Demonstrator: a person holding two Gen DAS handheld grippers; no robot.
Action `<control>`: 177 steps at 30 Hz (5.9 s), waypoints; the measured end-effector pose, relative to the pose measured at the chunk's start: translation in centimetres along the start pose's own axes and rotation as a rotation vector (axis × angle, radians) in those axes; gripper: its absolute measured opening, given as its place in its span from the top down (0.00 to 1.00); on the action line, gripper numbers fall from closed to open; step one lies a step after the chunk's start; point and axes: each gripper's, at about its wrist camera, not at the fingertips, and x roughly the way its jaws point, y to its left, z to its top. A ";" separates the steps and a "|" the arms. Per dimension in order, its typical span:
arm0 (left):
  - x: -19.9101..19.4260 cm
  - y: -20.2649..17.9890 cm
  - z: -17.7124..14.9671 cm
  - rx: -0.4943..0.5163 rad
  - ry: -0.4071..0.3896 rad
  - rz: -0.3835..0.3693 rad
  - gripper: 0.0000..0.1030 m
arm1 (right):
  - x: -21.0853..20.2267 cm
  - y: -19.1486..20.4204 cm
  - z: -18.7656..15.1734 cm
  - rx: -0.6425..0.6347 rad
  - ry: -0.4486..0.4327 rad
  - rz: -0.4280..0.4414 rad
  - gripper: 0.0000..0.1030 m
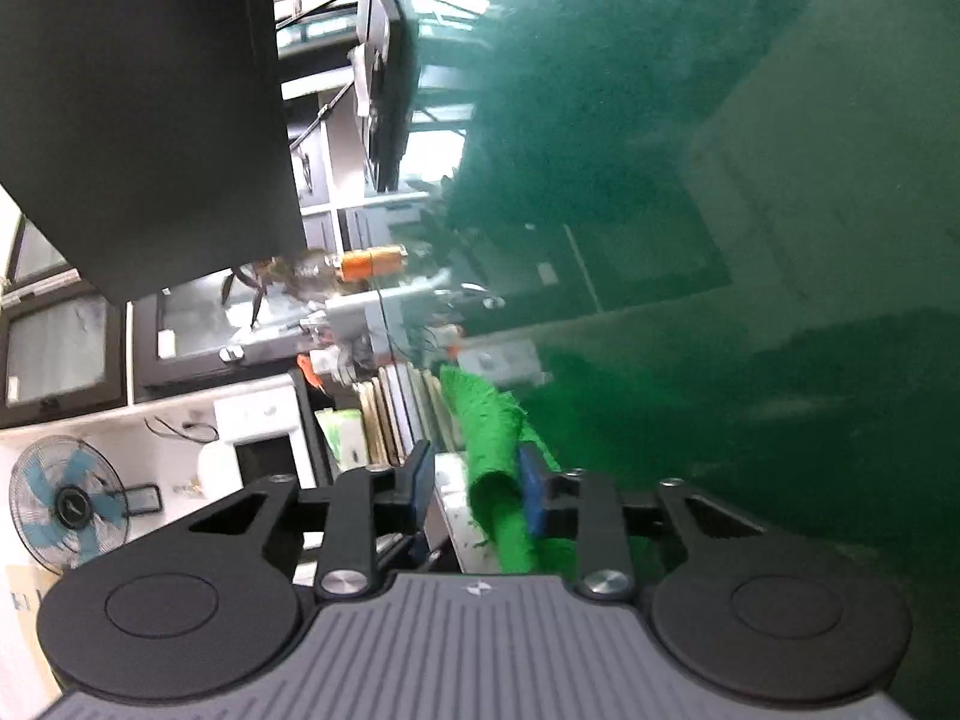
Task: Clean bowl
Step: 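Hold the bowl with the left tool while the right tool scrubs the outer wall, then hold the bowl with the left tool while the right tool rubs the cloth along the rim, then hold the white bowl with the left tool while the right tool sweeps the green cloth across its rim, then tilt the bowl with the left tool while the right tool wipes its outer wall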
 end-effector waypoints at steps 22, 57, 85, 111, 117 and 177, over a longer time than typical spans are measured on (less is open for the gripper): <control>0.1 -0.1 0.0 -0.011 -0.003 -0.003 0.67 | 2.4 0.7 0.5 0.082 0.029 0.137 0.89; 0.3 -0.3 0.0 -0.009 0.009 -0.029 0.50 | -0.4 0.4 -0.4 -0.119 0.076 0.079 0.90; 0.4 -0.5 0.1 -0.011 0.008 -0.026 0.49 | 4.4 2.1 0.9 -0.124 0.114 0.131 0.88; 0.4 -0.2 0.0 -0.017 -0.002 -0.036 0.45 | 6.7 3.0 1.2 -0.112 0.140 0.125 0.89; 0.5 -0.1 0.0 0.014 -0.006 -0.054 0.45 | 2.1 1.4 1.5 -0.096 0.150 0.098 0.89; 0.8 -0.4 2.5 0.367 -0.048 0.021 0.66 | -0.8 -0.7 1.3 0.003 0.059 0.164 0.88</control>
